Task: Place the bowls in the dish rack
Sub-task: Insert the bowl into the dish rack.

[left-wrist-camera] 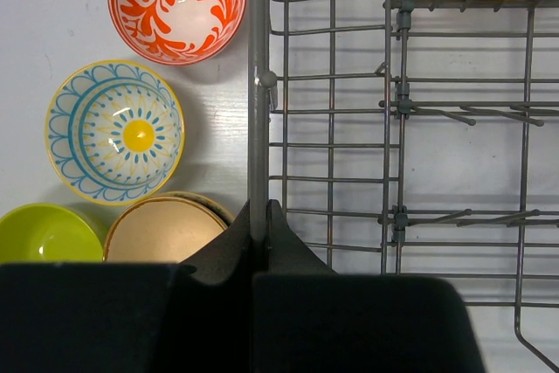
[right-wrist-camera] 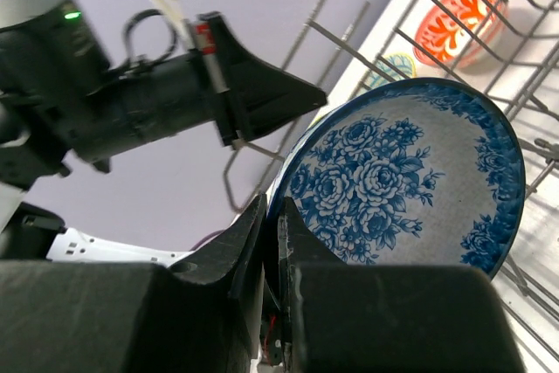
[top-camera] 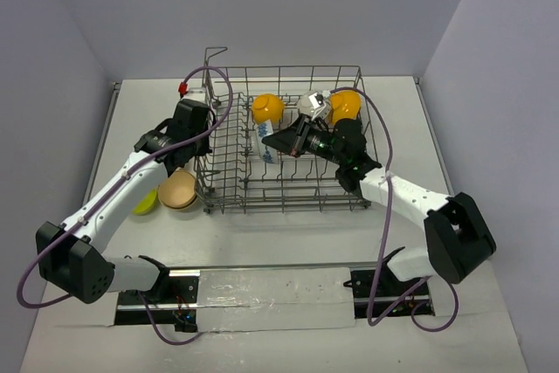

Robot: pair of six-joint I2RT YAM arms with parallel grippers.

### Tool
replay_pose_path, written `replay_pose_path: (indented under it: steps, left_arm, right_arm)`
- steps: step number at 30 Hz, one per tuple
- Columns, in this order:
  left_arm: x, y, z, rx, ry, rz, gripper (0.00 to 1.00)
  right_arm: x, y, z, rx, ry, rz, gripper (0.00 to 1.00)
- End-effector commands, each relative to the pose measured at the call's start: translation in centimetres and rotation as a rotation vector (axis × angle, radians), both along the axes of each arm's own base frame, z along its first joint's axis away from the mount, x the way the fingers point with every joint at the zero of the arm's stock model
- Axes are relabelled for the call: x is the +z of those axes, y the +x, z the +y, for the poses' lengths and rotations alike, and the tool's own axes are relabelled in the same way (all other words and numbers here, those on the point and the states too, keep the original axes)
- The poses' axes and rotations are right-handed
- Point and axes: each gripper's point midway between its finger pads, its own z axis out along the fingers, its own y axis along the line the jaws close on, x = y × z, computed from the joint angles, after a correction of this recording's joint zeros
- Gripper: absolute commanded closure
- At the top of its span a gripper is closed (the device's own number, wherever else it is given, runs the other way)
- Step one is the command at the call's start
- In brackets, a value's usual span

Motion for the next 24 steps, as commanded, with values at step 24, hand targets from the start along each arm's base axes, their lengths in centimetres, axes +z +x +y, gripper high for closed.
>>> replay_pose_path:
  steps: [24]
  left_arm:
    - [-1.1,-0.5,-1.5,-0.090,-0.029,-0.039,1.00]
  right_arm:
    - [-1.2,4.0,4.9,0.045,0.139,0.008,1.00]
